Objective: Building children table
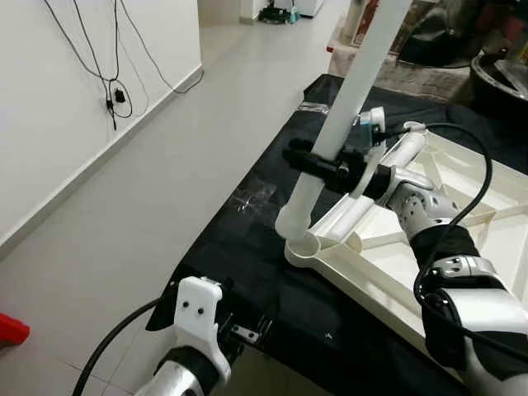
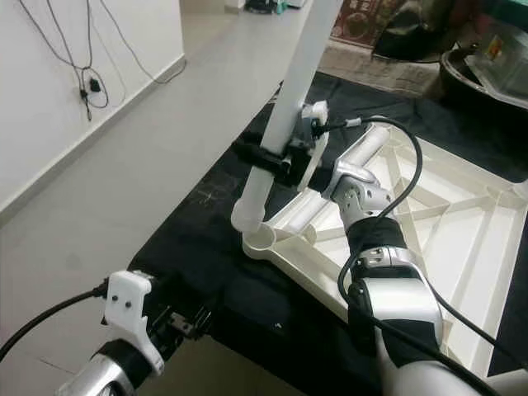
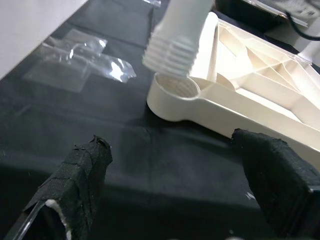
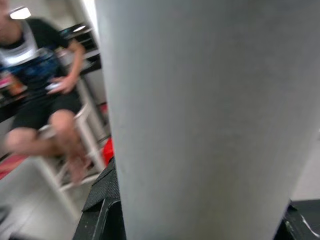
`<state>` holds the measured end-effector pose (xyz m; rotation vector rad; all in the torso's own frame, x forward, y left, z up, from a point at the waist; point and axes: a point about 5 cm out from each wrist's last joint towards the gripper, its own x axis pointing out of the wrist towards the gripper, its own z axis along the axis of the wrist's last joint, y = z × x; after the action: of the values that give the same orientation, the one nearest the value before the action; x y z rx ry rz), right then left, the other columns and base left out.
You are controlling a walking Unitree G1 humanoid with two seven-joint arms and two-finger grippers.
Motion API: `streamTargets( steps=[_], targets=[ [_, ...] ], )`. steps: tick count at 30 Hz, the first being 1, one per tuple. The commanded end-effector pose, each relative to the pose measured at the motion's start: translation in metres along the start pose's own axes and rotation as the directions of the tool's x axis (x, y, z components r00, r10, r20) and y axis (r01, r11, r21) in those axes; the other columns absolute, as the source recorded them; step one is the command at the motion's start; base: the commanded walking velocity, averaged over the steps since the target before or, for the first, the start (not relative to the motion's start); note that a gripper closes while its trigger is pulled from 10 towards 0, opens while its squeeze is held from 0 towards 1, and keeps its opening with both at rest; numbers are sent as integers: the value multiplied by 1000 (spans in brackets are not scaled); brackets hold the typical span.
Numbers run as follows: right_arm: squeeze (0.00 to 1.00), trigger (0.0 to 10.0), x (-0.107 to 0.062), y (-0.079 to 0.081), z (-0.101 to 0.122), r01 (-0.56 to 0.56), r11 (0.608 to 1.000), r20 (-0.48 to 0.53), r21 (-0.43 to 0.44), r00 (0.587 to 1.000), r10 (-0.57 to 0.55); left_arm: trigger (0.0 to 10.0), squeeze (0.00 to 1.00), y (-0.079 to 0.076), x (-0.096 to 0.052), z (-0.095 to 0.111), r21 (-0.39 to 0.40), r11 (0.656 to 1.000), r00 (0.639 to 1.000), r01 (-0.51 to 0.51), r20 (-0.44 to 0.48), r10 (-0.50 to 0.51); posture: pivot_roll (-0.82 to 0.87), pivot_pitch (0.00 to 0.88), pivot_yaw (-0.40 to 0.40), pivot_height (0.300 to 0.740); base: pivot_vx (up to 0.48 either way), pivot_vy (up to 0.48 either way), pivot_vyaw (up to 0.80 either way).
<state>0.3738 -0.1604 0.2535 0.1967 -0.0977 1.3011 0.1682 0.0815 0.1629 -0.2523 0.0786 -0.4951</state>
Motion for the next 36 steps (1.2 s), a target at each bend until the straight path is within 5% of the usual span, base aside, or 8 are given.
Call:
streamTargets(
  steps=[1, 20, 36],
  targets=[
    [0, 10000, -5, 2, -2, -61, 998, -31, -3, 998, 61, 10000, 0, -4, -4, -1, -6, 1000, 1000, 7, -27, -7, 141, 265, -100, 740, 0, 0, 0],
    [0, 10000, -8, 1, -18, -76, 994, -148, -82, 987, 63, 10000, 0, -8, -6, 1, 6, 1000, 999, 9, -48, -9, 140, 261, -97, 740, 0, 0, 0],
    [0, 10000, 3, 14, -24, -267, 951, -268, -155, 938, 220, 10000, 0, -8, -5, 1, 9, 1000, 998, 12, -56, -12, 134, 256, -95, 740, 0, 0, 0]
  ],
)
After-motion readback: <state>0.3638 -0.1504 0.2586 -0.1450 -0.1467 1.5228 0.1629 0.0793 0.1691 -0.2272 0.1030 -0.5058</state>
